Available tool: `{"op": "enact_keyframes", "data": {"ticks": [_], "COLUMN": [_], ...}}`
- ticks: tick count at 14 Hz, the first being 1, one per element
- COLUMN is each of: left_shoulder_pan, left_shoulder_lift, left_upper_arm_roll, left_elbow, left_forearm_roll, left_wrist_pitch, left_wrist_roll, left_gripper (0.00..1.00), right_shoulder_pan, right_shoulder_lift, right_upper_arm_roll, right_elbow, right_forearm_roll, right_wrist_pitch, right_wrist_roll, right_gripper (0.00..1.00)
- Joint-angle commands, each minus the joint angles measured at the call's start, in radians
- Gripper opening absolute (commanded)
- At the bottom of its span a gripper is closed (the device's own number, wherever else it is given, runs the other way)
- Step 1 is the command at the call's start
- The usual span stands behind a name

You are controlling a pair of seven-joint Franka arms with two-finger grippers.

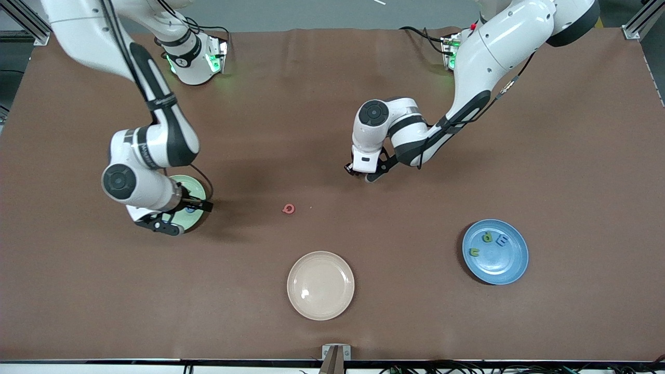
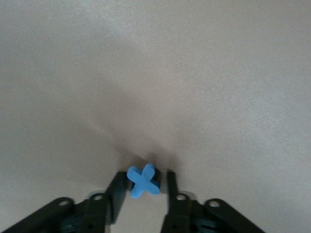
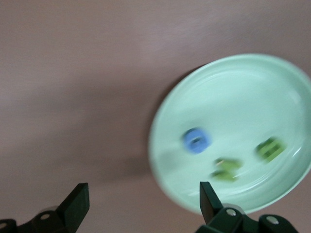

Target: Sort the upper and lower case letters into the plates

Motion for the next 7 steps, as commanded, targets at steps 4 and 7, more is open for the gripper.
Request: {"op": "enact_keyframes", "data": {"ticks": [4,7], "left_shoulder_pan": [-0.026,-0.008], "left_shoulder_lift": [0.009,-0.025], "left_upper_arm_roll": [0.033,0.033], "left_elbow": [0.014,0.048], "left_forearm_roll": [0.026,0.025], "left_wrist_pitch": [0.010,-0.040], "left_wrist_roll": [-0.009,0.027], "left_gripper": [0.04,0.02], "right_shoulder_pan": [0.225,0.295], "right_shoulder_lift": [0.058,0.135], "right_upper_arm_roll": [-0.005,-0.007], "right_elbow": [0.032,0.045], "right_forearm_roll": [0.040,0.039], "right_wrist_pitch": [0.160,0.242], "right_wrist_roll": [0.537,0.712], "right_gripper": [1.00,1.00]}}
